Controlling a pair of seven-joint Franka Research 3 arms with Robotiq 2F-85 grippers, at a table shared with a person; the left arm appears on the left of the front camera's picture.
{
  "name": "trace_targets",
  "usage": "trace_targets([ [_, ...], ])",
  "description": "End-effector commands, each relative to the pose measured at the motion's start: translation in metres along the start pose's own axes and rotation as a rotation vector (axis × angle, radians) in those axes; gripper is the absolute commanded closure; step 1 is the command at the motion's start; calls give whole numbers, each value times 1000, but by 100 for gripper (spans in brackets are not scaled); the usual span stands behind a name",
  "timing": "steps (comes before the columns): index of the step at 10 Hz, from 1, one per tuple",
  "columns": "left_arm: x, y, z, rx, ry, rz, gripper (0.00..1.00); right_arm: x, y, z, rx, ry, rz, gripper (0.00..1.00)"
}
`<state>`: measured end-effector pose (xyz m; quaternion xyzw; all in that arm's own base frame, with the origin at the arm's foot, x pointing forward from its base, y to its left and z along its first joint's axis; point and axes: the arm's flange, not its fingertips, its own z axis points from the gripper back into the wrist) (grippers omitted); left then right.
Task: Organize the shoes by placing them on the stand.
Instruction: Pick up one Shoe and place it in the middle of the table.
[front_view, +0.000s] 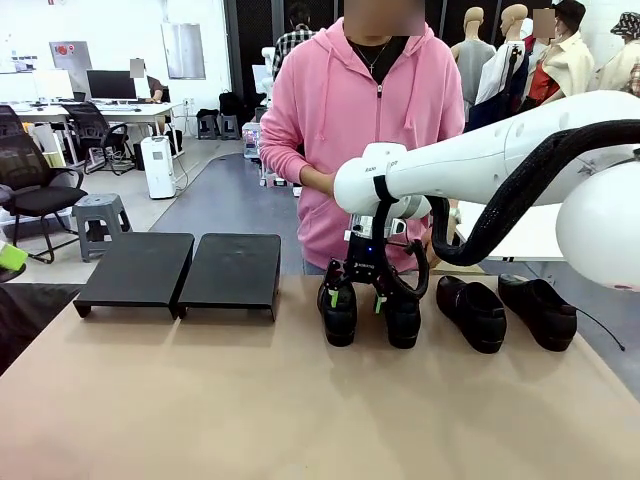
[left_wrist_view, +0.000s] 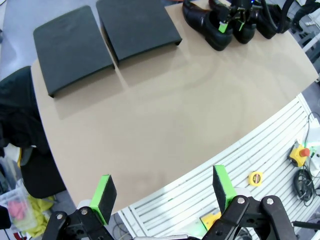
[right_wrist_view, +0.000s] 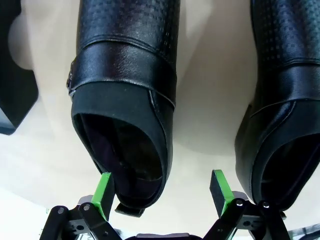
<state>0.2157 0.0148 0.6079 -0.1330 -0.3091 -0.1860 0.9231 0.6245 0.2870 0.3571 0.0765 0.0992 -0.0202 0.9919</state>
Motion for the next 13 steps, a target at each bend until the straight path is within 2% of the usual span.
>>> trace_targets([
  [1,0,2,0,-11,-13,-10,0,-10,-9,-1,39,-36,-87,60],
  [2,0,2,0,-11,-13,-10,0,-10,-10,-1,62,-37,-79,100],
  [4,0,2,0,-11,-13,-10,0,-8,-9,-7,63,-91,-118,100],
  [9,0,2,0,-11,-13,-10,0,-8,-8,-14,49,-85,-120,100],
  [11,0,2,0,-11,-13,-10,0,-18,-9,0,41,-93,-91,100],
  [13,0,2,0,-11,-13,-10,0,-47,-6,27,23,-90,-47,100],
])
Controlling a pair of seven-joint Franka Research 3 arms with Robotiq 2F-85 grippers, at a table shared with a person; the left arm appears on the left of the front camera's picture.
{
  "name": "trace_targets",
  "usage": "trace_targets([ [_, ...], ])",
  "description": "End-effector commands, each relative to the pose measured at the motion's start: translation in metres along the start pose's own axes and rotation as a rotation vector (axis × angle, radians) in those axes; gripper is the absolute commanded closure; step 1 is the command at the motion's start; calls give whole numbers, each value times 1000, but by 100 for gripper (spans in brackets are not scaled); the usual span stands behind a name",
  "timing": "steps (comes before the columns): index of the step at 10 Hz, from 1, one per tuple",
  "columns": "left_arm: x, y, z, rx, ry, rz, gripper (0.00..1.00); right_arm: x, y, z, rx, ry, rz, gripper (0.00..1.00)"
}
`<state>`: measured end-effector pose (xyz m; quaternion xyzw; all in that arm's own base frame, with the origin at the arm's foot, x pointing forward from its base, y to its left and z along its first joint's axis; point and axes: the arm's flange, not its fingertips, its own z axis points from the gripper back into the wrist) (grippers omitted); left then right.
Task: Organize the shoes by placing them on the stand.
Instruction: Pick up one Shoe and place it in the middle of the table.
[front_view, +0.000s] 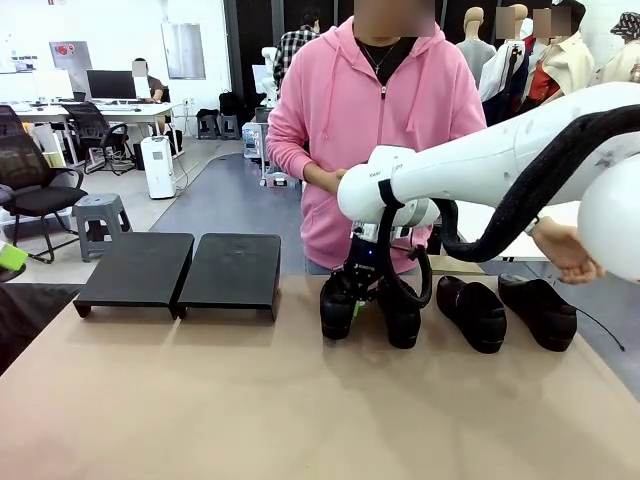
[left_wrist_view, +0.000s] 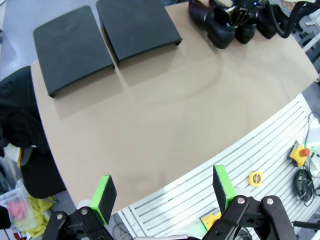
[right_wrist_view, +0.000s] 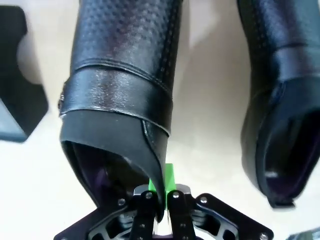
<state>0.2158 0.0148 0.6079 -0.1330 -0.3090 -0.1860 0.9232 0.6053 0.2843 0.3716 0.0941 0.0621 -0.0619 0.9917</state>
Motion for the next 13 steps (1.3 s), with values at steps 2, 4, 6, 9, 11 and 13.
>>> trace_targets([
  [2,0,2,0,-11,-14,-10,0,-92,-3,66,-67,86,14,100],
  [4,0,2,0,-11,-14,-10,0,-188,-14,90,-84,164,140,100],
  [6,0,2,0,-11,-14,-10,0,-238,-20,85,-94,177,246,100],
  [9,0,2,0,-11,-14,-10,0,-229,-8,91,-131,185,176,100],
  [11,0,2,0,-11,-14,-10,0,-245,-12,83,-133,199,205,100],
  [13,0,2,0,-11,-14,-10,0,-263,55,37,-160,181,260,100],
])
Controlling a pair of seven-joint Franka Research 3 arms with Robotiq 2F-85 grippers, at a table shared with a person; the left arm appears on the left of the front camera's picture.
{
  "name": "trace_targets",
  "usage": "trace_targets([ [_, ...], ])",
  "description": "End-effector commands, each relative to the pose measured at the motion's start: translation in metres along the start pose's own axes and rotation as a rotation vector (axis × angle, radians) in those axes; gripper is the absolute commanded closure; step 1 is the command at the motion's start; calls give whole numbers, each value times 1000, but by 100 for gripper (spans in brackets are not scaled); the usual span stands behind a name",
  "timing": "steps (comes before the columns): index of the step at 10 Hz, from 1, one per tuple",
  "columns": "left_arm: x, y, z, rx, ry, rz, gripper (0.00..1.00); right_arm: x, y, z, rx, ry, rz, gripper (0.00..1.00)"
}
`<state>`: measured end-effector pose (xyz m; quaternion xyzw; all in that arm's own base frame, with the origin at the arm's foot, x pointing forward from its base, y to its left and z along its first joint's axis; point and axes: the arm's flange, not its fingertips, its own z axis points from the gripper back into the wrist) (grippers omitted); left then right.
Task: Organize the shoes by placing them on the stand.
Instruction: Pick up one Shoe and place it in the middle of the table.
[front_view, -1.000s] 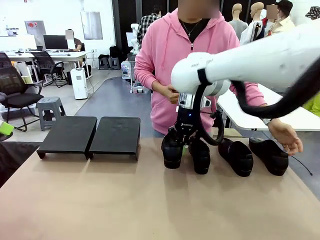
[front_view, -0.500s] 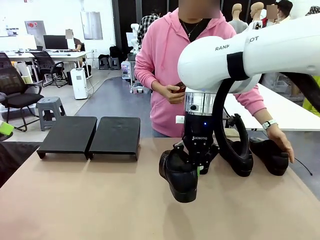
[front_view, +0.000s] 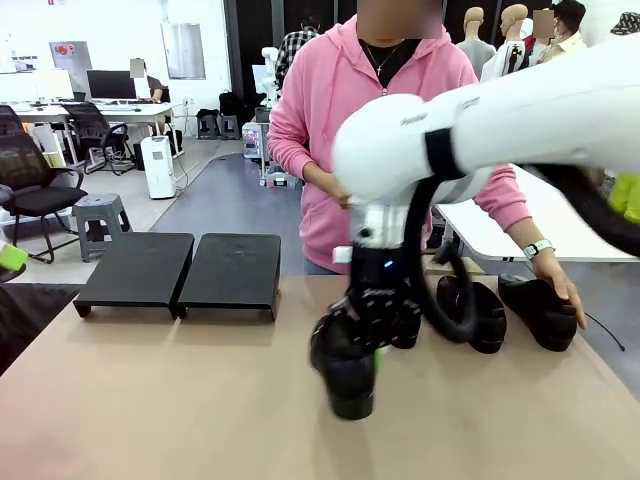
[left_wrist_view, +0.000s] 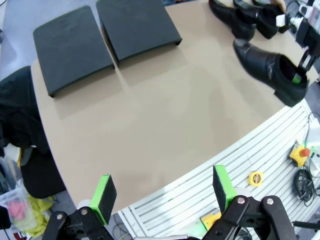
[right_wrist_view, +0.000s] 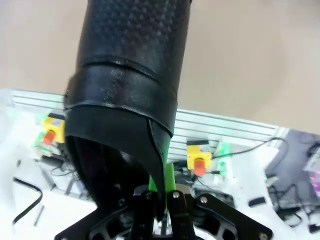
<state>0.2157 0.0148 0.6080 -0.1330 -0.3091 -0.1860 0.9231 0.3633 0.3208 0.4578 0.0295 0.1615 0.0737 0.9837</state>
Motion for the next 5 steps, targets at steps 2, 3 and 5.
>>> trace_targets([
  [2,0,2,0,-11,-13,-10,0,-2,99,-31,-9,-72,-89,100],
  [3,0,2,0,-11,-13,-10,0,5,124,-47,27,-68,-102,100],
  [5,0,2,0,-11,-13,-10,0,22,149,-72,50,-65,-139,100],
])
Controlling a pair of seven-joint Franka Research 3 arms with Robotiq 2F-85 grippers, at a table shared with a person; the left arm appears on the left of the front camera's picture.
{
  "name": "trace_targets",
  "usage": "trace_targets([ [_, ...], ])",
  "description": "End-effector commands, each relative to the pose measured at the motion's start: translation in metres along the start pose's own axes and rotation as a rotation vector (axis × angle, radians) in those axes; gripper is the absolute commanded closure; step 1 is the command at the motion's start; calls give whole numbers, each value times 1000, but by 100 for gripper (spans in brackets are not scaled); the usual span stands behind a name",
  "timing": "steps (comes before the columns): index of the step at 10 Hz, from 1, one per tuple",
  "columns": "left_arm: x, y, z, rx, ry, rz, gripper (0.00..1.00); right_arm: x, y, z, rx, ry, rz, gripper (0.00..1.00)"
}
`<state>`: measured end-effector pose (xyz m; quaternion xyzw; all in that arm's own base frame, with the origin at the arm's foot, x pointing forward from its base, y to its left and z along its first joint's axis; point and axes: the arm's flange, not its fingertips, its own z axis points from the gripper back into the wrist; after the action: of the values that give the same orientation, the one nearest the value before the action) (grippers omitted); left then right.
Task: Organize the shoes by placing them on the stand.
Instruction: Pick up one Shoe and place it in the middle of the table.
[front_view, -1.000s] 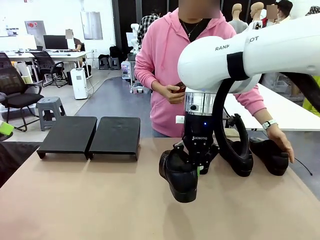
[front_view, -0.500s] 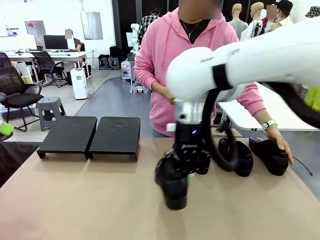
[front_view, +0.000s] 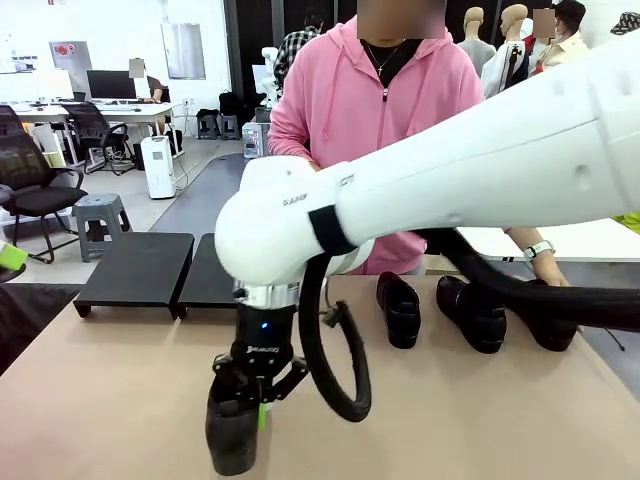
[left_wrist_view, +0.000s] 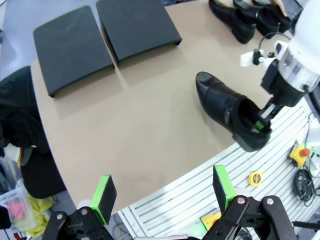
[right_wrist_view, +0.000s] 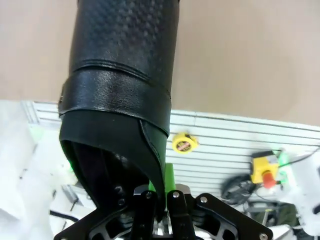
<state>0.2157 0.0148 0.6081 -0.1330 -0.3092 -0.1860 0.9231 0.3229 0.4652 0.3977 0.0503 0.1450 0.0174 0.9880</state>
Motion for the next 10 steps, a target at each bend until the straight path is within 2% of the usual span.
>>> trace_targets([
  [1,0,2,0,-11,-13,-10,0,24,12,-8,5,-19,-38,100],
  [3,0,2,0,-11,-13,-10,0,34,12,-18,-29,-56,-94,100],
  [4,0,2,0,-11,-13,-10,0,38,10,-23,-27,-28,-86,100],
  [5,0,2,0,-11,-13,-10,0,39,7,-23,-6,-11,-78,43],
  [6,0,2,0,-11,-13,-10,0,39,3,-21,7,-13,-88,0],
  [8,0,2,0,-11,-13,-10,0,32,-8,-7,28,-23,-103,0],
  [10,0,2,0,-11,-13,-10,0,10,-31,29,47,-61,-90,0],
])
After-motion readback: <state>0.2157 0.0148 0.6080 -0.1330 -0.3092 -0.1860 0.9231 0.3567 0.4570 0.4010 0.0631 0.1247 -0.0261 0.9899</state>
